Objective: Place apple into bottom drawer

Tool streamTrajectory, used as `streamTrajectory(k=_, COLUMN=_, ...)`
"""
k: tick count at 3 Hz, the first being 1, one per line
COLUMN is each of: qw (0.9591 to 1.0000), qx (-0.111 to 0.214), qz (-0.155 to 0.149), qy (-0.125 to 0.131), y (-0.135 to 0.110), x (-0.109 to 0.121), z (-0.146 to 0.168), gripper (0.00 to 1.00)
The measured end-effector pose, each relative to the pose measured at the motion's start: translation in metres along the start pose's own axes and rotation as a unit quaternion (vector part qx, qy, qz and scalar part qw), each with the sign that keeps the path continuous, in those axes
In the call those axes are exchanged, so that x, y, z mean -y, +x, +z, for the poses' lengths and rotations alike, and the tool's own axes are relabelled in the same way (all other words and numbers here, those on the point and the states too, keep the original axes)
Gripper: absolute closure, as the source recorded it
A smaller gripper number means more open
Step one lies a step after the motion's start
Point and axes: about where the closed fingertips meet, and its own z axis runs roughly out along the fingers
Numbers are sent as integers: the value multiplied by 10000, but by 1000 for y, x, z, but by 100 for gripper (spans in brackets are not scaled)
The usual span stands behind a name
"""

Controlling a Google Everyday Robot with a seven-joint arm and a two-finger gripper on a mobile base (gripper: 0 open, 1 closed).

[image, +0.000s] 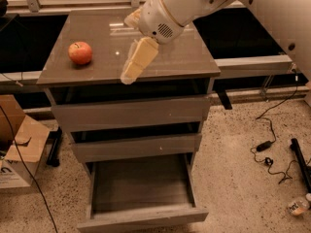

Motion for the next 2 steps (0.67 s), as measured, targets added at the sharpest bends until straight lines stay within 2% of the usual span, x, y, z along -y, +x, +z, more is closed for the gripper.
streamTrajectory(k=1, qw=9999, qx=116, qz=22, qy=35, y=3, x=10, z=17, gripper=0)
streamTrajectory(k=2, qw=9999, qx=143, qz=-79, qy=39, y=-4, x=38, z=56, gripper=0)
